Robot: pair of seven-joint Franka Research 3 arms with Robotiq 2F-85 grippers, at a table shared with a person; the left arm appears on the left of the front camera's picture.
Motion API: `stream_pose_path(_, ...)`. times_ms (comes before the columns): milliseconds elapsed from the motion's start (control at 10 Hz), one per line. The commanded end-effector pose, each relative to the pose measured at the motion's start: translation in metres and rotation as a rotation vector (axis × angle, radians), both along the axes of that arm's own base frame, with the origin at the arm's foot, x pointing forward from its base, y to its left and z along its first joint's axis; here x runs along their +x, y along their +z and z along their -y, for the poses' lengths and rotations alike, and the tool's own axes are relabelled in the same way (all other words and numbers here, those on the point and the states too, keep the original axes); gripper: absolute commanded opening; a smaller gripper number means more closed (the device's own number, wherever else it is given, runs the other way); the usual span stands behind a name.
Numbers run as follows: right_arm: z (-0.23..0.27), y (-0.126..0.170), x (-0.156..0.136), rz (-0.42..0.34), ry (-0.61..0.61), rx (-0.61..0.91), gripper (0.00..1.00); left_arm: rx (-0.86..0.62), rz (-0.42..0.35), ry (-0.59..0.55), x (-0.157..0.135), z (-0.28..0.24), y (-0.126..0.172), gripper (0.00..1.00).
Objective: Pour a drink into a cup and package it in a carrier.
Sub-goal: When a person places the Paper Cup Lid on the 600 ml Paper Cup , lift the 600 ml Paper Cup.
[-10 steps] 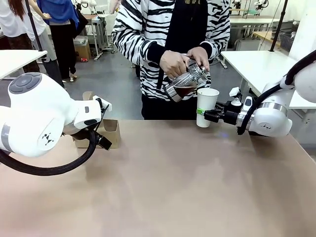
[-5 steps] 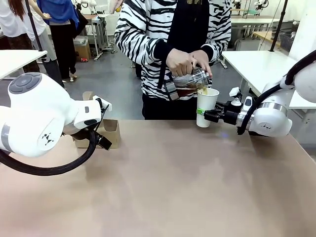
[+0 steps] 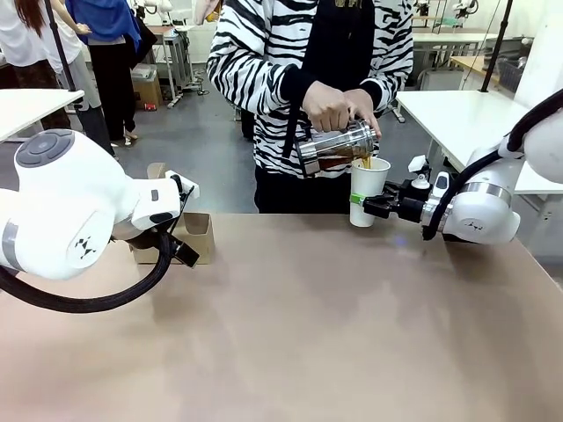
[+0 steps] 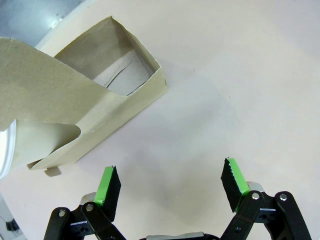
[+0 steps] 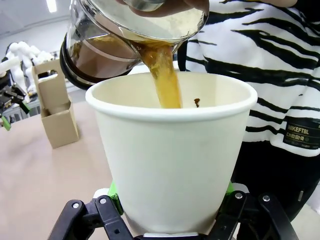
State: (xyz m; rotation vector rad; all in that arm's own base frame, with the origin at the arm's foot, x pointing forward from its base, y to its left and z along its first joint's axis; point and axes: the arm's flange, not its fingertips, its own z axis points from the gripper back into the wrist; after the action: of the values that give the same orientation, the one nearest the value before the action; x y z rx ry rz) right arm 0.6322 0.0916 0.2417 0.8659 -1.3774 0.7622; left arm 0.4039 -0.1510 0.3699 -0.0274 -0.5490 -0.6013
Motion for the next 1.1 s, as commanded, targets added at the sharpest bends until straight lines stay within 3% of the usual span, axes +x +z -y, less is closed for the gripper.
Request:
stream_pose_path(0, -0.0021, 0.0013, 0.0002, 0.001, 0.001, 0.002, 0.80, -0.001, 0.001, -0.001, -0.0003, 0.0001, 0.0005, 1.00)
stream_pose_path(1000, -0.0021, 0.0013, 0.0002, 0.001, 0.001, 0.002, 0.80, -0.001, 0.001, -0.001, -0.0003, 0.0001, 0.0005, 1.00)
